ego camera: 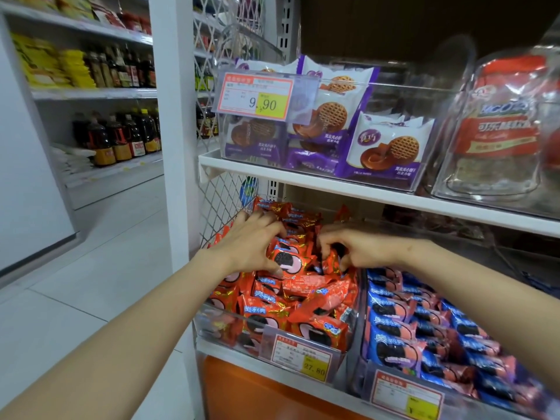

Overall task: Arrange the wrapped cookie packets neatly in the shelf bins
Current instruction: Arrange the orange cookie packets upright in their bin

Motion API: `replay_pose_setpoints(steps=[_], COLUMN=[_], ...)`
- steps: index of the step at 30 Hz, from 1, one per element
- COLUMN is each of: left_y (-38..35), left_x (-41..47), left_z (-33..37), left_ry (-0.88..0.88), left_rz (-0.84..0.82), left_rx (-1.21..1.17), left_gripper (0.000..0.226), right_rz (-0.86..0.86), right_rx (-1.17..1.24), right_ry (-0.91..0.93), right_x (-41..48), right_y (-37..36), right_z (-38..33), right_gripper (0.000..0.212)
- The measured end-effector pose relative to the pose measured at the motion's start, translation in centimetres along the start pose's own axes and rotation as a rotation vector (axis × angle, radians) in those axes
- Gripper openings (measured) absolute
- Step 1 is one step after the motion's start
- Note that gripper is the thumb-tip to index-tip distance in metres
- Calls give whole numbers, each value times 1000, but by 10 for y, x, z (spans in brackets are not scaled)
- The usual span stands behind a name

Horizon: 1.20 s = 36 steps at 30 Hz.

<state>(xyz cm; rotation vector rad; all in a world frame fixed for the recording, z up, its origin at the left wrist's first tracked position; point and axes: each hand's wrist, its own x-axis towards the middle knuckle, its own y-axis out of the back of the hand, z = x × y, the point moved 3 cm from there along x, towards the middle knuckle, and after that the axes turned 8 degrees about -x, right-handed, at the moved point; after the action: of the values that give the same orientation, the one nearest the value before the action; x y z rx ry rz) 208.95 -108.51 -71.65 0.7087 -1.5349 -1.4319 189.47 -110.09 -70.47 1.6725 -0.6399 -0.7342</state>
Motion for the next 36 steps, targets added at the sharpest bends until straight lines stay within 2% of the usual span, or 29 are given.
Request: replay_pose_setpoints(steps=[3,7,10,14,15,18,22,24,26,28,29,32,36], left_y=[-2,-4,-3,2,2,-2,-5,1,12,20,22,25,29], left_x=[2,4,6,8,9,10,11,8,2,-5,-7,-11,-19], left_z=[-2,-3,-3,-3,-2,3,2,-4,-8,-3,1,2,-11], left_ry=[14,57,80,112,117,143,159,169,183,181,179,197,251], left_rz=[30,35,-16,16,38,90,89,114,132,95,77,111,118], left_rx=[58,26,-74,-216,-203,-160,-176,-286,-648,-1065,-1157,-1172,-1043], left_gripper=[72,71,70,54,49,44,46,51,52,45,42,36,27], right_rz=[-10,23,186,506,577,690,658,655,652,624,606,591,553], right_rx=[39,44,150,513,619,933,988,927,921,972,986,916,620], right_ry=[0,6,-49,-185,-235,-247,-228,-289,-285,-255,-263,-231,-180], right_x=[0,-2,-5,-14,-16,-20,-18,-16,-16,-14,-13,-10,-17], right_y=[2,8,17,24,23,16,7,3,3,2,1,0,7], right_z=[-1,-4,0,13,17,17,5,1,-8,-18,-23,-33,-31], right_gripper=[49,38,32,37,40,87,87,99,89,64,49,18,22])
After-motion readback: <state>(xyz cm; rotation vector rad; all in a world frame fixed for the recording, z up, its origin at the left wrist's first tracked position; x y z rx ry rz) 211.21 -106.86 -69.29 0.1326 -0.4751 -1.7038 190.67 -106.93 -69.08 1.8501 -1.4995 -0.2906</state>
